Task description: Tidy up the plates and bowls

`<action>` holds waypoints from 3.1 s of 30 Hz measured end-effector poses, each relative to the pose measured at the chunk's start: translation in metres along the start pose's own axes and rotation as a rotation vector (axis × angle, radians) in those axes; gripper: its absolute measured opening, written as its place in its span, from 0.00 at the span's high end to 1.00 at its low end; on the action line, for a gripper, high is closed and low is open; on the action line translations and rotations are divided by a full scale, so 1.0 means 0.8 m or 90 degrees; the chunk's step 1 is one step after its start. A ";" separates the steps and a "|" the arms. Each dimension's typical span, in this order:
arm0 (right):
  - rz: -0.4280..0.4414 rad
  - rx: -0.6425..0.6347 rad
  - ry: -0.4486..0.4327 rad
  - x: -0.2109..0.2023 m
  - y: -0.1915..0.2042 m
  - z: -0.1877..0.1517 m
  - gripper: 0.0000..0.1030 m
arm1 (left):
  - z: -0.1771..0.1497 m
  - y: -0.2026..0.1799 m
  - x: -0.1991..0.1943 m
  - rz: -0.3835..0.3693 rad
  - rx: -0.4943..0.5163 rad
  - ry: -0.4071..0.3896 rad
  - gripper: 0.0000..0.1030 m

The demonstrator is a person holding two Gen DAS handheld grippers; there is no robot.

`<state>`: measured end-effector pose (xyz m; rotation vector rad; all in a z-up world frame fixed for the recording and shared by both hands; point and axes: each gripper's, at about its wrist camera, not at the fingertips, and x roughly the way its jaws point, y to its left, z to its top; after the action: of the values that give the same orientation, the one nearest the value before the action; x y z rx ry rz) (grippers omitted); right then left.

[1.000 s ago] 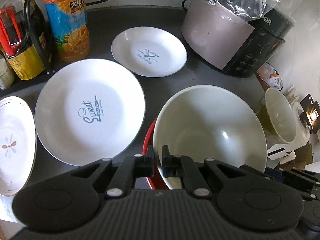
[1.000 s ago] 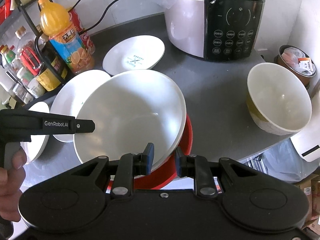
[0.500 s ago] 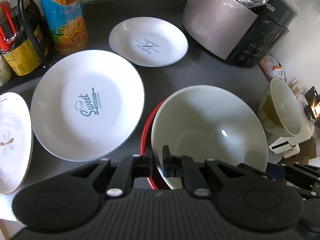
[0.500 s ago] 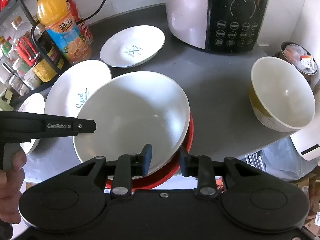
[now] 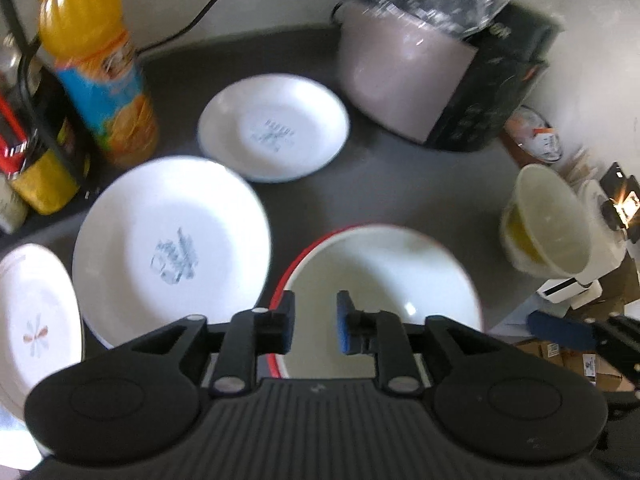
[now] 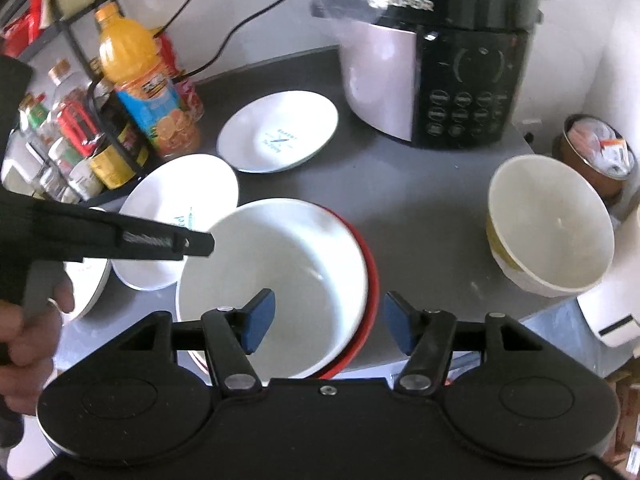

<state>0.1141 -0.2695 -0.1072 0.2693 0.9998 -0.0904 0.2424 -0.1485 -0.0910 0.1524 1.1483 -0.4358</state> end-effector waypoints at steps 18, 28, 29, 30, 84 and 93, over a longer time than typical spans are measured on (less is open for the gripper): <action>0.031 0.110 -0.009 -0.010 -0.121 -0.009 0.42 | 0.037 -0.102 0.012 0.013 0.073 -0.014 0.52; 0.035 0.128 -0.008 -0.002 -0.190 -0.006 0.42 | 0.055 -0.162 0.037 0.019 0.090 -0.006 0.52; 0.033 0.130 -0.007 -0.001 -0.199 -0.005 0.42 | 0.057 -0.167 0.040 0.018 0.090 -0.005 0.52; 0.033 0.134 -0.005 0.000 -0.206 -0.005 0.42 | 0.059 -0.173 0.043 0.017 0.091 -0.003 0.52; 0.070 0.083 0.030 0.059 -0.263 0.053 0.84 | 0.088 -0.186 0.118 -0.032 -0.028 0.054 0.95; 0.094 0.055 0.017 0.036 -0.231 0.066 0.83 | 0.090 -0.153 0.073 -0.045 -0.063 0.019 0.95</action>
<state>0.1364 -0.4605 -0.1382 0.4241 1.0001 0.0046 0.2728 -0.2990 -0.1019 0.0328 1.2043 -0.4400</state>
